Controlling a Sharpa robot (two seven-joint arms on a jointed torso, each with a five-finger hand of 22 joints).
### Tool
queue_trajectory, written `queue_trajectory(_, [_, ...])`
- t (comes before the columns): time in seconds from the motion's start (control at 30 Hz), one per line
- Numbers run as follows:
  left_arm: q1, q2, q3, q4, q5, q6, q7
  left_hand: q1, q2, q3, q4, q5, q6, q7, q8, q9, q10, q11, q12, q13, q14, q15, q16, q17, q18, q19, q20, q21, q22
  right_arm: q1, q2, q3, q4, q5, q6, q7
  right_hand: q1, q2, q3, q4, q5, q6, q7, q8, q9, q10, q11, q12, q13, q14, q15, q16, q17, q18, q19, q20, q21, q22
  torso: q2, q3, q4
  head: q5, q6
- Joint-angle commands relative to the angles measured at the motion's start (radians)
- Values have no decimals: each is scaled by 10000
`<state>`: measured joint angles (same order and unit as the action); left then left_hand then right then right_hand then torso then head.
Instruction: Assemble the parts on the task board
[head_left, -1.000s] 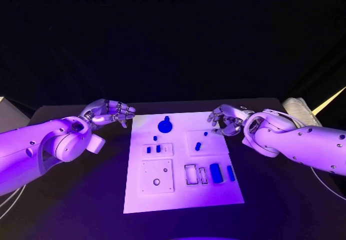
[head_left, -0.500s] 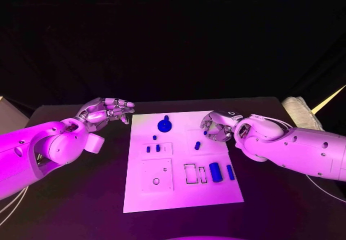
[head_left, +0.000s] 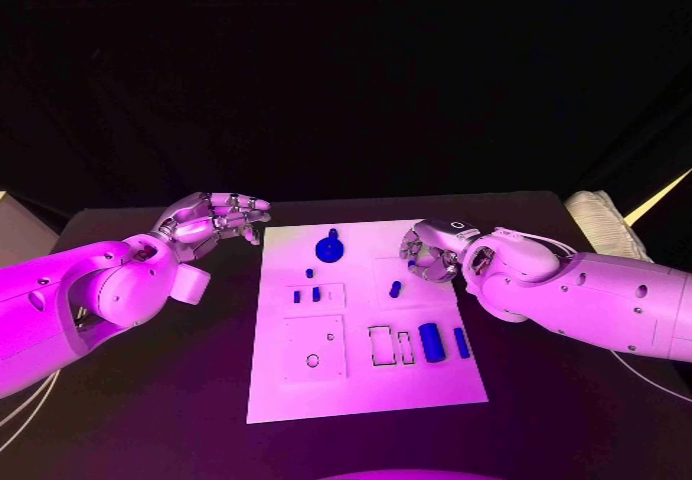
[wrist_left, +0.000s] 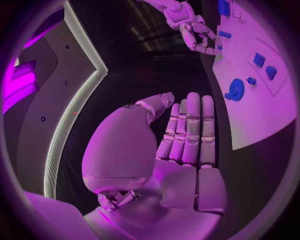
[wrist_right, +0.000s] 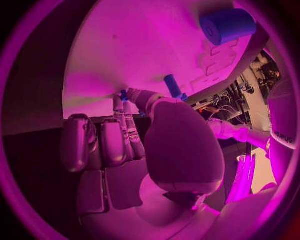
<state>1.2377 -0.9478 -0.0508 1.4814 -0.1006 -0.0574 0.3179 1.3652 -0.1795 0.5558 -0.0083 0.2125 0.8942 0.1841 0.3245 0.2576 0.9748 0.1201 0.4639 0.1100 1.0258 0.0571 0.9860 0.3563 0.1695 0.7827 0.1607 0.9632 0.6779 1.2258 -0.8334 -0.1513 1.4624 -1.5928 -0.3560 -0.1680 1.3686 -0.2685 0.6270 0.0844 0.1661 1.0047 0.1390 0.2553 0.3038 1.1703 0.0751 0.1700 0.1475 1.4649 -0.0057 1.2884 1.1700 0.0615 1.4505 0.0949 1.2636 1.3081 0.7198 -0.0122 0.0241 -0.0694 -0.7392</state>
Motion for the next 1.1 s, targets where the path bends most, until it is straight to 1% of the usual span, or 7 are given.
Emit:
queue_trajectory(0.03, [1,3,10,38,105,168,159,13,82,-67,14,62,-18,38,-3,-12,-50,31,-42,-13,-27,-47,-57,-8,143,25,-36,-42,-8,-65,20,-37,7,-374,409,-200,-16,92,86,-11,-30,98,21,53,16,91,-1,-45,-35,271,2,69,-2,24,91,10,71,1009,-3,2,5,4,-21])
queue_trajectory(0.17, [0,1,10,39,98,179,148,16,84,-67,10,64,-32,45,-10,-16,-64,37,-49,-17,-30,-42,-67,-11,141,26,-36,-50,-14,-72,23,-37,38,-639,534,-345,15,95,163,-95,-25,130,12,56,28,170,-14,-87,-86,272,-7,88,13,19,104,8,102,1033,-5,-5,2,-11,-40])
queue_trajectory(0.3, [0,-3,10,33,78,187,130,16,84,-67,10,64,-32,45,-10,-16,-64,37,-49,-17,-30,-42,-67,-11,141,26,-36,-50,-14,-81,20,-37,89,-881,647,-468,117,136,340,-314,-46,256,-13,97,68,391,-55,-140,-166,282,-39,143,62,-1,149,-16,217,1110,-4,-4,-6,-19,-54])
queue_trajectory(0.43, [0,-10,9,30,34,182,112,16,84,-67,10,64,-32,45,-10,-16,-64,37,-49,-17,-30,-42,-67,-11,141,26,-36,-50,-14,-97,12,-36,165,-1133,617,-612,223,285,507,-579,-127,560,-100,240,167,805,-165,-140,-174,280,-133,176,78,-26,202,-86,359,1207,-5,-4,-6,-31,-61])
queue_trajectory(0.63, [-1,-19,9,32,5,182,94,20,86,-67,6,63,-40,48,-14,-19,-74,41,-55,-20,-32,-40,-74,-13,140,27,-37,-55,-17,-126,-8,-36,271,-1415,206,-811,452,538,920,-1103,-162,870,-182,368,300,1312,-272,-151,-96,276,-257,176,29,-98,334,-225,721,1433,-9,-7,3,-44,-76])
queue_trajectory(0.83, [-2,-23,9,29,-7,172,90,20,86,-67,6,63,-40,48,-14,-19,-74,41,-55,-20,-32,-40,-74,-13,140,27,-37,-55,-17,-139,-16,-35,357,-1512,-293,-881,416,569,1027,-1202,-259,923,-195,382,331,1403,-288,-181,-71,275,-272,161,-11,-120,372,-251,830,1501,-10,-14,9,-49,-86])
queue_trajectory(1.1, [-2,-27,9,26,-12,162,95,20,86,-67,6,63,-40,48,-14,-19,-74,41,-55,-20,-32,-40,-74,-13,140,27,-37,-55,-17,-145,-16,-32,443,-1541,-616,-901,371,567,1088,-1272,-315,970,-198,396,357,1472,-297,-201,-51,283,-282,180,2,-137,400,-265,912,1551,-12,-16,5,-37,-94])
